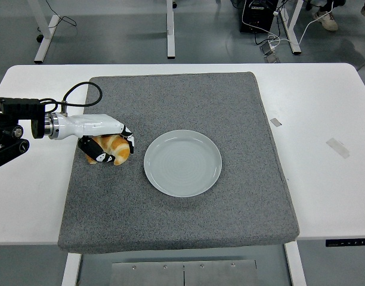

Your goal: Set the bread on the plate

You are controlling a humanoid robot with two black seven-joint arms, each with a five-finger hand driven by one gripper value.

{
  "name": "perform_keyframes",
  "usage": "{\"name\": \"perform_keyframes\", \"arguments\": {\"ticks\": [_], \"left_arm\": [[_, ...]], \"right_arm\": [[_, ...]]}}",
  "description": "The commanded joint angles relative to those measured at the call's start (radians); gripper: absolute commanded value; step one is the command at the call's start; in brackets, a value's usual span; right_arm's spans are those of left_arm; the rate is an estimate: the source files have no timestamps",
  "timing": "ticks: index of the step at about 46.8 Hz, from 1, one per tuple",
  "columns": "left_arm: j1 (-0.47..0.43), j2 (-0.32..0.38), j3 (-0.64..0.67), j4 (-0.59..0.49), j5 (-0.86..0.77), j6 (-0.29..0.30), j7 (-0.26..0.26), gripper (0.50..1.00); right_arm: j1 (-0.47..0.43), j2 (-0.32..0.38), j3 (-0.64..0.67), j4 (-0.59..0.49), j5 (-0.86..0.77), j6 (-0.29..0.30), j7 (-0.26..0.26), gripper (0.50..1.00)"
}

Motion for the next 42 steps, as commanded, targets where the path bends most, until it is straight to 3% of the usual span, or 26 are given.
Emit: {"name": "perform_keyframes", "arguments": {"ticks": [1,24,42], "left_arm": [[-0.049,-0.002,0.002,-0.001,-0.029,-0.01,0.0,0.525],[-0.302,0.002,0.011,-0.001,-0.141,-0.141,0.0,0.527],[-0.391,-0.045,0.011,-0.006,-0.161,-0.166,0.0,0.527]], "right_arm": [[0.0,0.0,0.0,0.0,0.0,0.0,0.001,1.0],[0.0,0.0,0.002,0.002,0.001,0.0,0.001,1.0],[0.0,0.0,0.003,0.002,0.0,0.0,0.001,1.0]]}}
